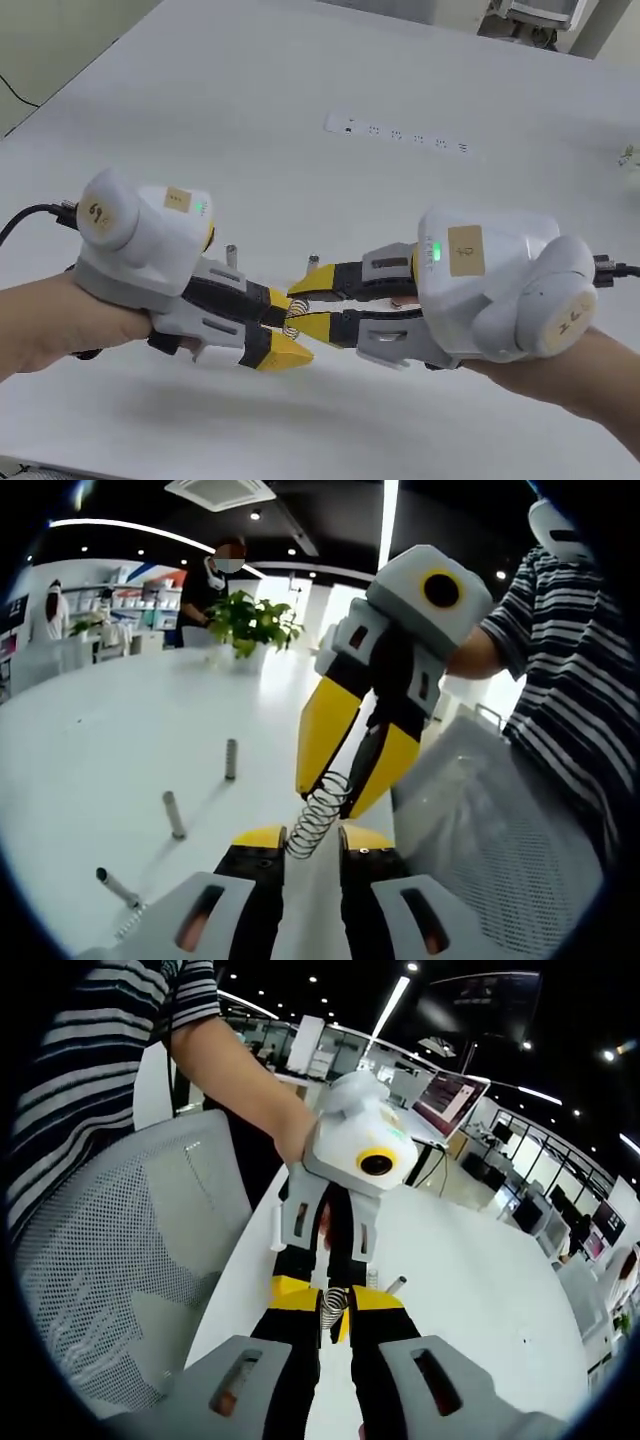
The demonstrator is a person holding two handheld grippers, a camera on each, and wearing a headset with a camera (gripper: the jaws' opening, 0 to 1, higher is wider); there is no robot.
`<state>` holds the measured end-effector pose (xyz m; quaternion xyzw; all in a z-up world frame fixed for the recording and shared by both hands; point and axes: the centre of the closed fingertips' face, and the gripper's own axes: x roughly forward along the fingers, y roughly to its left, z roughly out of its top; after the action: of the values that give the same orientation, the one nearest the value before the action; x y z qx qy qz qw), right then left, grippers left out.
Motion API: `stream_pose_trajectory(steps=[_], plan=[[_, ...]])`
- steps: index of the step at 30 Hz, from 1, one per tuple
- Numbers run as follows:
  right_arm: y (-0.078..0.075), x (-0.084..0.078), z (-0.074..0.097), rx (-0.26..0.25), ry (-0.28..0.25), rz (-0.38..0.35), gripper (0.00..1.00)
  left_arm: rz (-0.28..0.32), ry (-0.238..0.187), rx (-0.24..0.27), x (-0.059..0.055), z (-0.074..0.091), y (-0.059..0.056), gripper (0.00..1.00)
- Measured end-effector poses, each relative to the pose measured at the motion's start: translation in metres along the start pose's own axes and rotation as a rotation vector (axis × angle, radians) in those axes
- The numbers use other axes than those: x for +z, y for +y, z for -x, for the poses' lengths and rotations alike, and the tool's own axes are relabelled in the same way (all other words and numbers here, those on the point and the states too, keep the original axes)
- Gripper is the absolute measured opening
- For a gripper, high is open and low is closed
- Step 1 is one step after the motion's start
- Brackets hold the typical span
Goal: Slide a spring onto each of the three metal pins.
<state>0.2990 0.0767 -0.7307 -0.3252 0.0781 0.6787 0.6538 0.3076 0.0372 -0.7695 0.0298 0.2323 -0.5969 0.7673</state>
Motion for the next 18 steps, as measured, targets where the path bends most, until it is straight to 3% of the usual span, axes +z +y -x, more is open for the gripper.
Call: stream_pose_trajectory(steps=[10,18], plan=[[-0.0012,0.0010,-0.0007,0.002,0.002,0.005,0.07,0.004,0.000,0.022,0.0011,0.0026,0.0044,0.20],[-0.0014,0.0010,-0.0014,-0.002,0.002,0.000,0.07,0.021,0.003,0.040,-0.0056,0.0091,0.0049,0.22]])
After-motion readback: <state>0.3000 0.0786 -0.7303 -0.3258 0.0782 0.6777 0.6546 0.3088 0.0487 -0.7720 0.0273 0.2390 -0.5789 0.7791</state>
